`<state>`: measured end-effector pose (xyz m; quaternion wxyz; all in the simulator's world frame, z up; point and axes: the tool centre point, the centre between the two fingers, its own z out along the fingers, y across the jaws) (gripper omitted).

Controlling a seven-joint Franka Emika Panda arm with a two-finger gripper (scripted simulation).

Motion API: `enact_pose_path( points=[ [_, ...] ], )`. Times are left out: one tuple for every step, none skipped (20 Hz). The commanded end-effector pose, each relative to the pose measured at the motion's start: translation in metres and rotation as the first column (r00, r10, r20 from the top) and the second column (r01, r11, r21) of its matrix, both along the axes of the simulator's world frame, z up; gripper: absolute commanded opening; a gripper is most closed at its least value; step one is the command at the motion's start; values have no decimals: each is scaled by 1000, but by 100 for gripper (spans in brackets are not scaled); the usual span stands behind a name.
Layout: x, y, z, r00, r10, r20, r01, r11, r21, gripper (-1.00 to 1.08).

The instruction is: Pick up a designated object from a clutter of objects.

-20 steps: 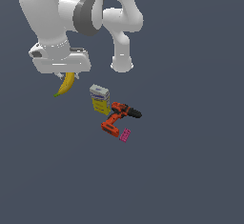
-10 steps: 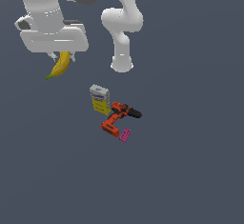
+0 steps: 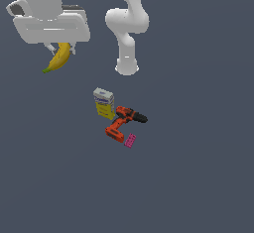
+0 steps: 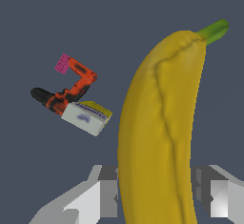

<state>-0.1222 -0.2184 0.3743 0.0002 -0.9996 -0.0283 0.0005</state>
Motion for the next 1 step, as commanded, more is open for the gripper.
enact_pose_path(
  points=[
    [0, 0, 3, 1000, 0, 1, 0, 1000, 0, -100]
  ],
)
